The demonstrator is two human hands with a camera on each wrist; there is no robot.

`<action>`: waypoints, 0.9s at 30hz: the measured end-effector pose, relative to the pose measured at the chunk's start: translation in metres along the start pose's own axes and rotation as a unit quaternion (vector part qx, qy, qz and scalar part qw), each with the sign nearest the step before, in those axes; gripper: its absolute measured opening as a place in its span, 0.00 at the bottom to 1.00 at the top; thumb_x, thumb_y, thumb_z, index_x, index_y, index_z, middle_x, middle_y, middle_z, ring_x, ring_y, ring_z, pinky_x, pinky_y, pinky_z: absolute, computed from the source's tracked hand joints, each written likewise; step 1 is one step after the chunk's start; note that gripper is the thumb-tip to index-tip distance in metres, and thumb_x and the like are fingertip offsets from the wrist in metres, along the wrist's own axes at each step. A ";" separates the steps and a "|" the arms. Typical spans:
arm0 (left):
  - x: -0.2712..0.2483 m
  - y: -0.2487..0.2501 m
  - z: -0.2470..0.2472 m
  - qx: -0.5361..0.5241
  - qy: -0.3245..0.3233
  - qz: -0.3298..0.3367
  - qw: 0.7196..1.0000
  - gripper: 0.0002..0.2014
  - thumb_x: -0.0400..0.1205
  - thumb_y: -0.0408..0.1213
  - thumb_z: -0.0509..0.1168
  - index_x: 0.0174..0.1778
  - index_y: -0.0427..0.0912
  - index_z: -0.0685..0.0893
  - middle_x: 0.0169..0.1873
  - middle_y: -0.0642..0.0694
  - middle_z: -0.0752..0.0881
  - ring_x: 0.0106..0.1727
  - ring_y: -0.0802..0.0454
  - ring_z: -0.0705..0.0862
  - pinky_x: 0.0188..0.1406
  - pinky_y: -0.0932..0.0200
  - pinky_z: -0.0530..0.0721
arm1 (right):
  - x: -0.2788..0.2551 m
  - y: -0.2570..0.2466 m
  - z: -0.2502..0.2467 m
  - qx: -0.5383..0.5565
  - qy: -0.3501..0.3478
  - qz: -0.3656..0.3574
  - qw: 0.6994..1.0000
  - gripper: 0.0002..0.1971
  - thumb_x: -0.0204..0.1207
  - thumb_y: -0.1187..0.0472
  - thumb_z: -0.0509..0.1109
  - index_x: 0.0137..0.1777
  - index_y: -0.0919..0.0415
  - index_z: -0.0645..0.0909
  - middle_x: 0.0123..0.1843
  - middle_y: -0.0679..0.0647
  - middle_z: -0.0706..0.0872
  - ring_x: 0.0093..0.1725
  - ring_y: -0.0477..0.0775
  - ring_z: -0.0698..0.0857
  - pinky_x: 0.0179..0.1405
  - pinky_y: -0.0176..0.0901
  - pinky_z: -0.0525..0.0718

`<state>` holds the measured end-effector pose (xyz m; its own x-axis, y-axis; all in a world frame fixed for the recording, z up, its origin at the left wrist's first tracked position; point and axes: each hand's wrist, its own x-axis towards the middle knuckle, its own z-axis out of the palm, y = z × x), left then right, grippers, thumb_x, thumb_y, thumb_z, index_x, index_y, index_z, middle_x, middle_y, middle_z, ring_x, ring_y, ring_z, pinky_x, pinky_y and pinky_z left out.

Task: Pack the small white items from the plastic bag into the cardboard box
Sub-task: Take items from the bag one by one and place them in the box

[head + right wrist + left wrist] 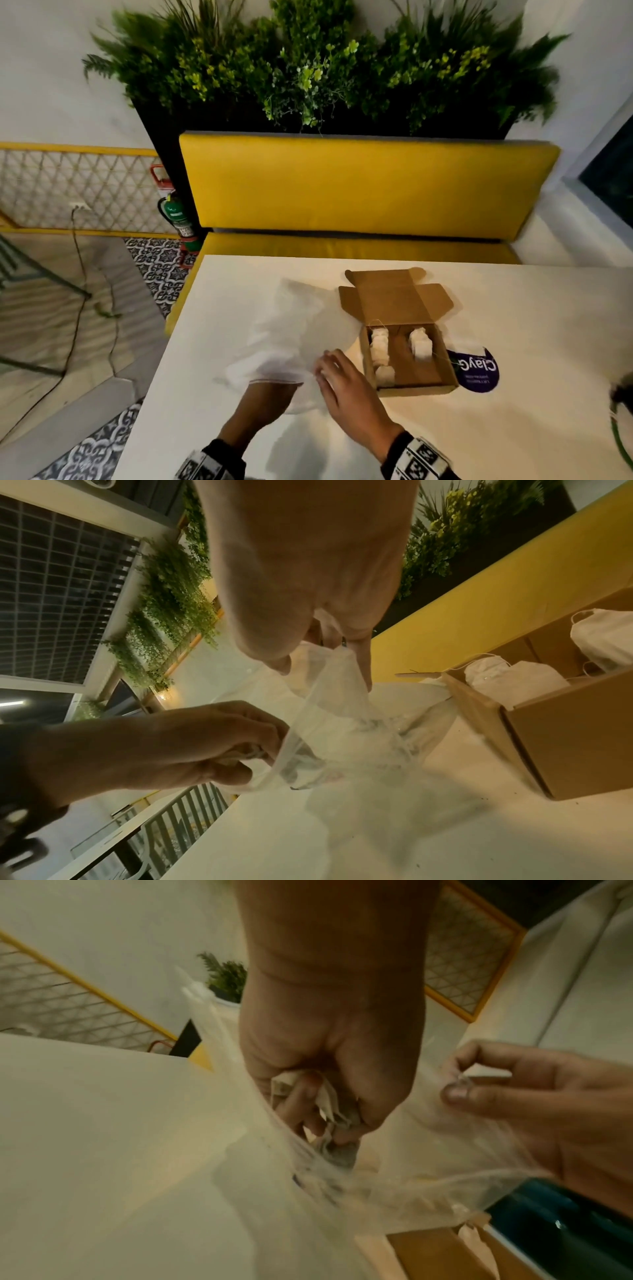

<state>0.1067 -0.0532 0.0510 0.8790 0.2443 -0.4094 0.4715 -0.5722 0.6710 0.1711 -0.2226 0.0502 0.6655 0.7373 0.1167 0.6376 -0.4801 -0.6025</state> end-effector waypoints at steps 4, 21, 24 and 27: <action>-0.016 -0.015 0.005 -0.137 0.092 0.038 0.986 0.06 0.79 0.39 0.72 0.41 0.50 0.94 0.41 0.63 0.92 0.48 0.69 0.88 0.52 0.58 0.87 | 0.003 -0.001 0.001 0.012 0.016 -0.005 1.000 0.08 0.86 0.55 0.53 0.59 0.51 0.72 0.60 0.50 0.76 0.61 0.49 0.77 0.57 0.37 0.74; -0.051 0.053 -0.028 -0.406 -0.053 -0.021 0.912 0.12 0.82 0.32 0.58 0.51 0.30 0.84 0.51 0.37 0.90 0.46 0.50 0.87 0.32 0.54 0.55 | -0.013 -0.014 -0.053 0.445 0.001 0.172 0.879 0.14 0.78 0.51 0.73 0.60 0.57 0.84 0.54 0.53 0.89 0.55 0.53 0.89 0.53 0.51 0.90; -0.041 0.070 -0.014 -0.421 -0.052 -0.025 0.905 0.10 0.84 0.32 0.58 0.50 0.25 0.79 0.48 0.27 0.87 0.43 0.46 0.89 0.34 0.52 0.51 | -0.013 -0.010 -0.061 0.451 0.033 0.192 0.871 0.16 0.71 0.53 0.77 0.56 0.57 0.85 0.53 0.57 0.89 0.54 0.56 0.89 0.48 0.55 0.91; -0.037 0.085 -0.009 -0.403 -0.060 -0.010 0.913 0.10 0.85 0.36 0.60 0.43 0.35 0.82 0.40 0.32 0.88 0.40 0.46 0.87 0.26 0.59 0.56 | -0.018 -0.003 -0.067 0.475 0.061 0.226 0.848 0.16 0.70 0.54 0.77 0.54 0.63 0.85 0.51 0.59 0.90 0.53 0.59 0.90 0.47 0.57 0.91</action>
<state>0.1153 -0.1039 0.1285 0.8786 0.1331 -0.4586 0.4282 0.2056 0.8800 0.1833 -0.2657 0.1027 0.8308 0.4974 -0.2499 -0.2552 -0.0586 -0.9651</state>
